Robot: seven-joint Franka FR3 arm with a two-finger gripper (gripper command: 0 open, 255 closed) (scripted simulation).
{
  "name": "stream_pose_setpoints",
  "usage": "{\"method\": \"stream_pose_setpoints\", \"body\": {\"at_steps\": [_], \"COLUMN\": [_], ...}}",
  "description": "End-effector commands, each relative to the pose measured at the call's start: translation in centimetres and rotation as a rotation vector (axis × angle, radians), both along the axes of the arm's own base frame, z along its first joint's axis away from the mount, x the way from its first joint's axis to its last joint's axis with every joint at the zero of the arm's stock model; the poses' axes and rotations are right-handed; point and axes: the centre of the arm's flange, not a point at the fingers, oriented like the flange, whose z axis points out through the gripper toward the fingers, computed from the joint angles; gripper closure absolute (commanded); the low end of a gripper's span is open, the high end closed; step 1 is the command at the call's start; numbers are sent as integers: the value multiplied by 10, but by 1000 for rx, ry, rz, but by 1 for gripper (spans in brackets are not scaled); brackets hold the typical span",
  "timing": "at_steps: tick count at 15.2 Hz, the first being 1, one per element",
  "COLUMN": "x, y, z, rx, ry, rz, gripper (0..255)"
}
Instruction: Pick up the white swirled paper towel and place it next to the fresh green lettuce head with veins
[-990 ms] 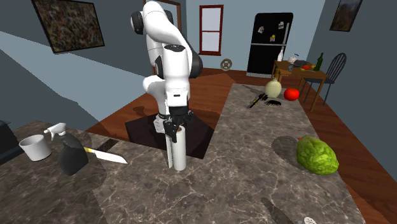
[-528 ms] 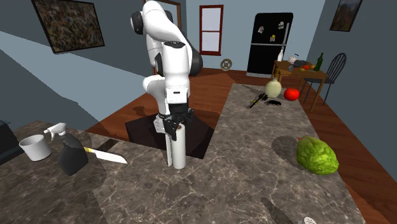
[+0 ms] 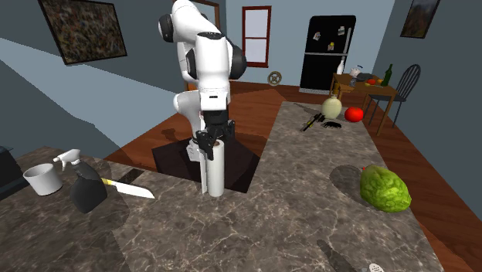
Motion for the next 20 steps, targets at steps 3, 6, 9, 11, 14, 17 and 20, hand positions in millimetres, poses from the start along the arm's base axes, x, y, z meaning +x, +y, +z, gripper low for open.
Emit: {"method": "stream_pose_setpoints", "body": {"at_steps": [3,6,9,11,14,17,20], "x": [0,0,0,0,0,0,0], "y": [-1,-1,-1,-1,-1,-1,-1], "z": [21,36,52,63,79,94,110], "rx": [0,0,0,0,0,0,0], "ry": [0,0,0,0,0,0,0], "rz": [0,0,0,0,0,0,0], "gripper": [255,255,255,255,255,255,255]}}
